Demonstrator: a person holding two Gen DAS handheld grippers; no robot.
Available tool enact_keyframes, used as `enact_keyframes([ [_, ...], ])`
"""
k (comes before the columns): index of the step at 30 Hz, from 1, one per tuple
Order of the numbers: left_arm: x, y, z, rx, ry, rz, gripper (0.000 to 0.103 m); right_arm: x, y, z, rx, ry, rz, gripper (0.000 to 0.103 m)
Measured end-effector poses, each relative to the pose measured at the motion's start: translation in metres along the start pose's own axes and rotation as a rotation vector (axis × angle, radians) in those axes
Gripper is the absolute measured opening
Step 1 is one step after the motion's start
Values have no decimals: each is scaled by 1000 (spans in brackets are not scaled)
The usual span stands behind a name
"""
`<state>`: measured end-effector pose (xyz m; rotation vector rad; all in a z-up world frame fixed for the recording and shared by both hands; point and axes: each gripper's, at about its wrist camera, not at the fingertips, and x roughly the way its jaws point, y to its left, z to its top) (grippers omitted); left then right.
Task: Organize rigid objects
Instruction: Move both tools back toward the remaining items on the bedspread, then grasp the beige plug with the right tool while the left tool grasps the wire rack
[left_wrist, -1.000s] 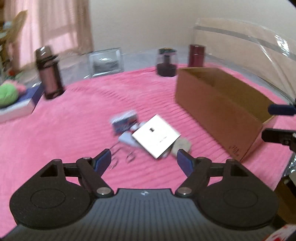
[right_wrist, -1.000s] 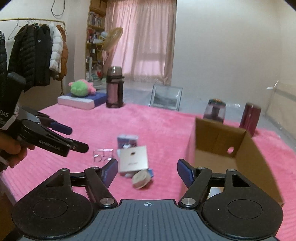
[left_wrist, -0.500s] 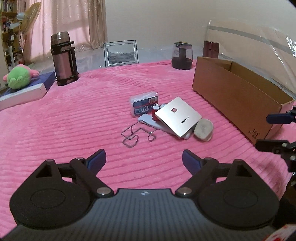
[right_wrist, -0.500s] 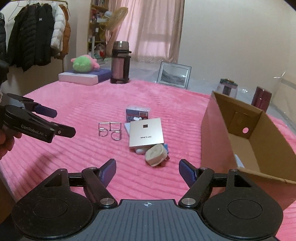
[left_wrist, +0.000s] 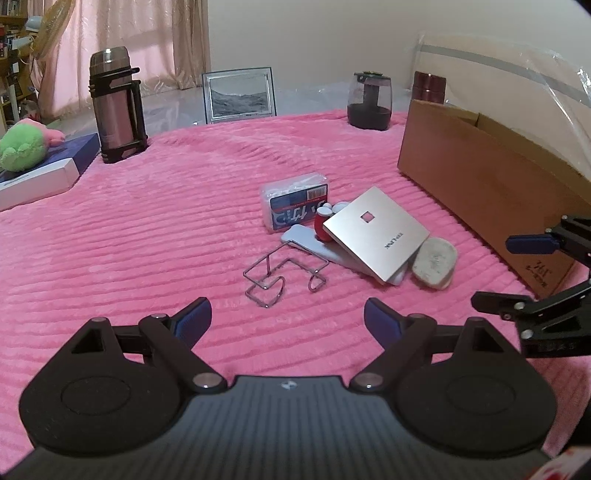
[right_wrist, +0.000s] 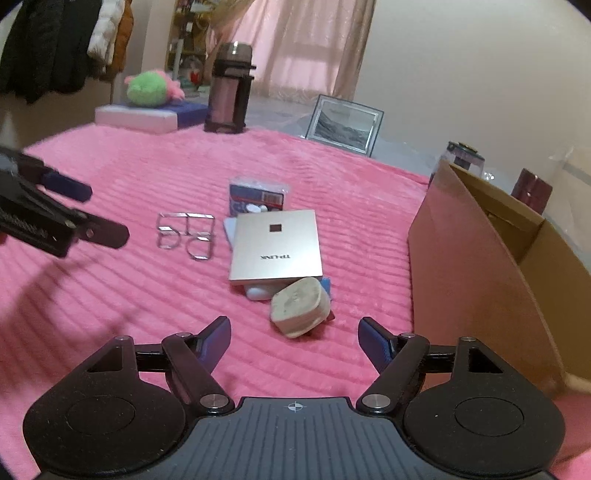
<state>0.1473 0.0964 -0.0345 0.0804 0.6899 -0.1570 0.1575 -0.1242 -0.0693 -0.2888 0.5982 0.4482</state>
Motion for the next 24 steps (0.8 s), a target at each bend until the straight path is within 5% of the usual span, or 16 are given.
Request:
enact_keyframes([
  [14, 49, 13, 1, 10, 37, -17, 87, 74, 12, -8, -212, 19, -85, 72],
  [24, 67, 15, 4, 11, 45, -22, 87, 81, 8, -4, -204, 22, -74, 49],
])
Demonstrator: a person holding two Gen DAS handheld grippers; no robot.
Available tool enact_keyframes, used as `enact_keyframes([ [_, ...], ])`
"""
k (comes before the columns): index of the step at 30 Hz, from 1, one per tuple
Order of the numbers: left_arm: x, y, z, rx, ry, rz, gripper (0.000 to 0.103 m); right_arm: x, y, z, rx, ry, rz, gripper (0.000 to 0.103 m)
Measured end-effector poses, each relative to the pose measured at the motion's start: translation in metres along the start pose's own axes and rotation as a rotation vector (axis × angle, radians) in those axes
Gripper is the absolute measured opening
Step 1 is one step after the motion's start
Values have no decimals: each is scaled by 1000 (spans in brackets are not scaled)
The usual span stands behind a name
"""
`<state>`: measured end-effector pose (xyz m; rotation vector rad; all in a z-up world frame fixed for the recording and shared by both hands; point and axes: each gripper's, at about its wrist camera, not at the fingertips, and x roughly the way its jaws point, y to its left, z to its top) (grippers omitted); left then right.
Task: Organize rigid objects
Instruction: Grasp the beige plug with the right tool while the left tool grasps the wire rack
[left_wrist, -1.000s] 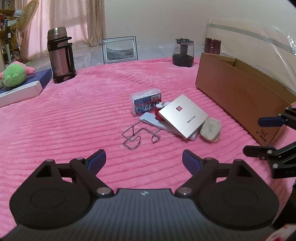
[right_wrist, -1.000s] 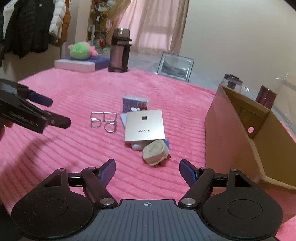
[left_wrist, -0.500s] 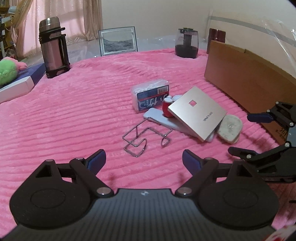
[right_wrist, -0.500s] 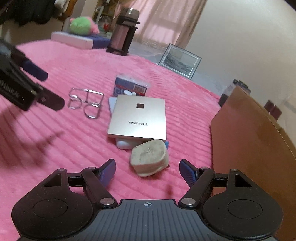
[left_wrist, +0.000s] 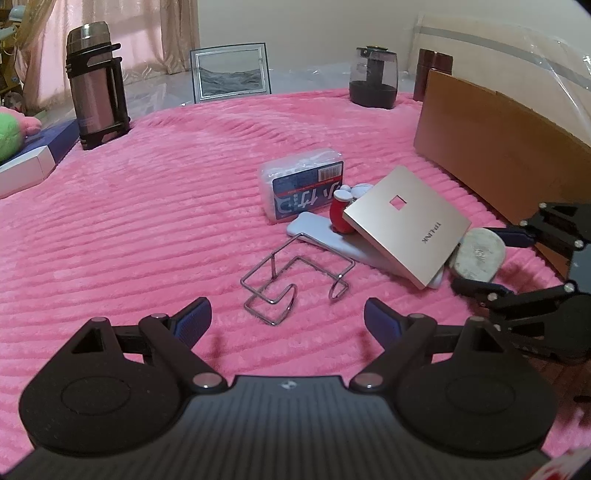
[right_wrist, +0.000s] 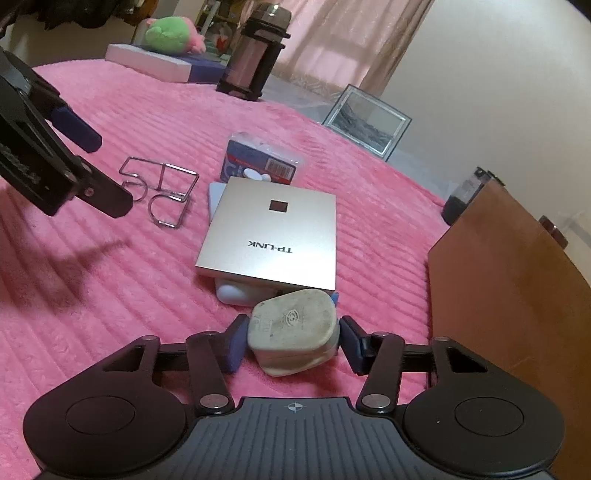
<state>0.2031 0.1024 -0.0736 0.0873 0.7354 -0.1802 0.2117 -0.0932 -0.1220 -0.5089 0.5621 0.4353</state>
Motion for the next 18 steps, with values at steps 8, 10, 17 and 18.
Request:
enact_keyframes([
  [8, 18, 3, 10, -72, 3, 16, 92, -18, -7, -6, 122, 1, 18, 49],
  [10, 23, 1, 12, -103, 2, 9, 93, -20, -9, -8, 150, 7, 19, 49],
  [17, 45, -2, 20, -208, 4, 63, 92, -25, -10, -11, 159, 10, 24, 49],
  [18, 47, -2, 21, -221, 6, 75, 92, -25, -10, -11, 161, 10, 25, 49],
])
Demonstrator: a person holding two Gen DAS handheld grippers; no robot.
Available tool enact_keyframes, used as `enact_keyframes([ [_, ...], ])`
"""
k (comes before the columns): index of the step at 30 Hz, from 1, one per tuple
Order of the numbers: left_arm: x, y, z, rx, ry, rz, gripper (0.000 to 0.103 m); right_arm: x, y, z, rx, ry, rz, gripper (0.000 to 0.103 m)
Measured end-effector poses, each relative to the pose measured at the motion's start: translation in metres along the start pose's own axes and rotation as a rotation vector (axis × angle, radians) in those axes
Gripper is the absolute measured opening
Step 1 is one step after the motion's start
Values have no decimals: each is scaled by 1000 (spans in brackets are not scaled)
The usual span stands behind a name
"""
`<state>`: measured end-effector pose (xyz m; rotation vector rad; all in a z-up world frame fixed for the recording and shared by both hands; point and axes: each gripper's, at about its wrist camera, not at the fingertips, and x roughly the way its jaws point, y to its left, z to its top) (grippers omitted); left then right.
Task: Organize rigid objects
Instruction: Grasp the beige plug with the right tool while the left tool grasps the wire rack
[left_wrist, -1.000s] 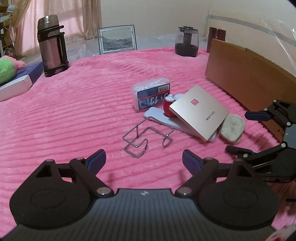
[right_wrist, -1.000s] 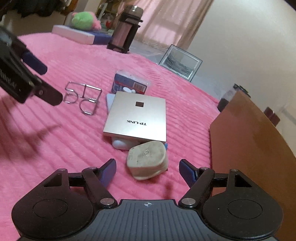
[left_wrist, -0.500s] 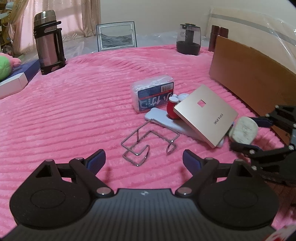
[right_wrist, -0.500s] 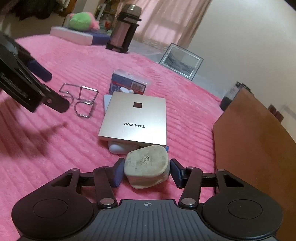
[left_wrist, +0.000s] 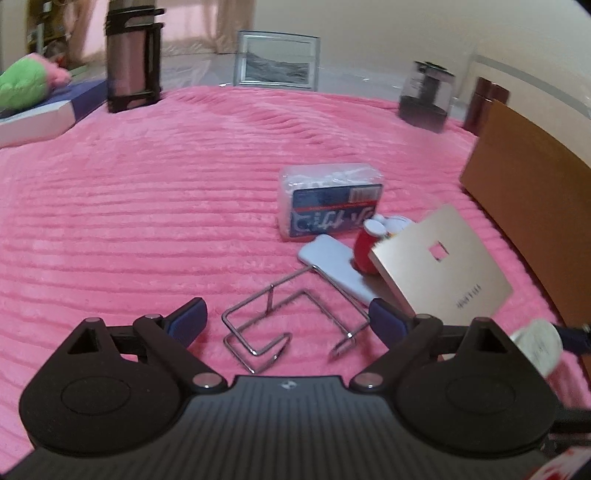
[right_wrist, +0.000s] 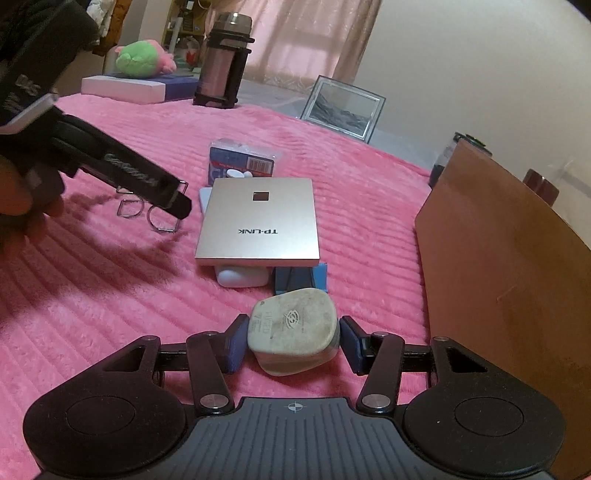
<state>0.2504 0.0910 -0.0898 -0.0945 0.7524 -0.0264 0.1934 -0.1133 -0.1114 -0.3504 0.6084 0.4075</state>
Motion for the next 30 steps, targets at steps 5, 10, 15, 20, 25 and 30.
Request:
enact_keyframes([
  [5, -1, -2, -1, 3, 11, -24, 78, 0, -1, 0, 3, 1, 2, 49],
  [10, -24, 4, -15, 39, 7, -65, 78, -6, 0, -2, 21, -1, 5, 49],
  [15, -55, 8, -34, 111, 39, -165, 78, -19, 3, -4, 32, -7, 21, 49],
  [20, -74, 8, -56, 163, 61, -179, 82, -32, 7, -8, 41, -7, 32, 49],
  [25, -88, 2, -71, 95, 16, -62, 90, -40, 10, -12, 55, 0, 30, 49],
  [30, -90, -7, -76, 20, -31, 29, 90, -45, 12, -13, 55, -2, 25, 49],
])
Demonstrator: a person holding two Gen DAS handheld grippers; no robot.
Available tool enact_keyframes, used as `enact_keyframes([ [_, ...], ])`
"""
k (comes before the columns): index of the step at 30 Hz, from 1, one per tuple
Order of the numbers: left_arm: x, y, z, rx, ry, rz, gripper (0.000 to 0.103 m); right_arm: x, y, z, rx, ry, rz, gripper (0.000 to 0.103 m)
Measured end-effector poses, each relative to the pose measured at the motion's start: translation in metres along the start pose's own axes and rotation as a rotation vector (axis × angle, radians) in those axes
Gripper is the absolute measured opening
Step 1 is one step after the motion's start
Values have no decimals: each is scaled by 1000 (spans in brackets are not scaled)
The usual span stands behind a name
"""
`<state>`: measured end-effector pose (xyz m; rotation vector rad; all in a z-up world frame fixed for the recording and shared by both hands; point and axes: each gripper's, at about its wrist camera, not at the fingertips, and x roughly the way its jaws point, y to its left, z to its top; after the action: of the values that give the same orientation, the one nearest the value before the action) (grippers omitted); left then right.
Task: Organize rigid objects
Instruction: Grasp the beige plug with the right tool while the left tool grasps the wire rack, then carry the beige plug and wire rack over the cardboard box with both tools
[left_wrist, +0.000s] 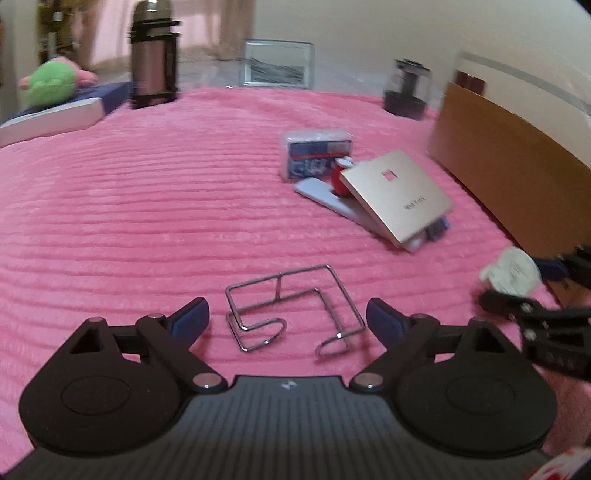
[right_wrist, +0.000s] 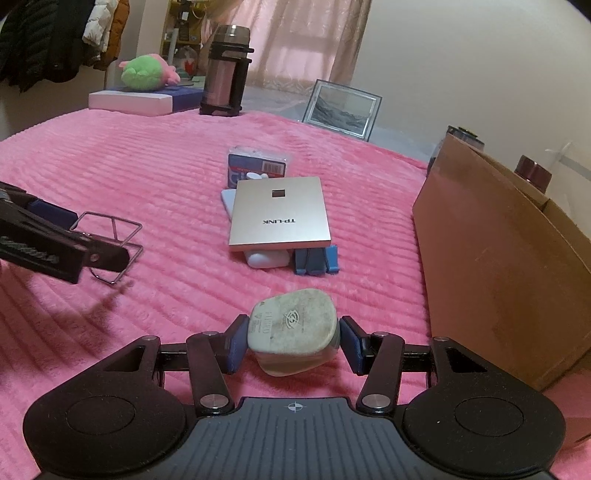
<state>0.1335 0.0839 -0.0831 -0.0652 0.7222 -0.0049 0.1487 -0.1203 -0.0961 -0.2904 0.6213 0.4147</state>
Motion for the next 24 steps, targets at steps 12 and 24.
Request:
enact_keyframes([
  [12, 6, -7, 0, 23, -10, 22, 67, -2, -1, -3, 6, 2, 0, 49],
  [24, -6, -6, -7, 54, 2, 18, 65, -7, 2, -2, 5, -2, 12, 49],
])
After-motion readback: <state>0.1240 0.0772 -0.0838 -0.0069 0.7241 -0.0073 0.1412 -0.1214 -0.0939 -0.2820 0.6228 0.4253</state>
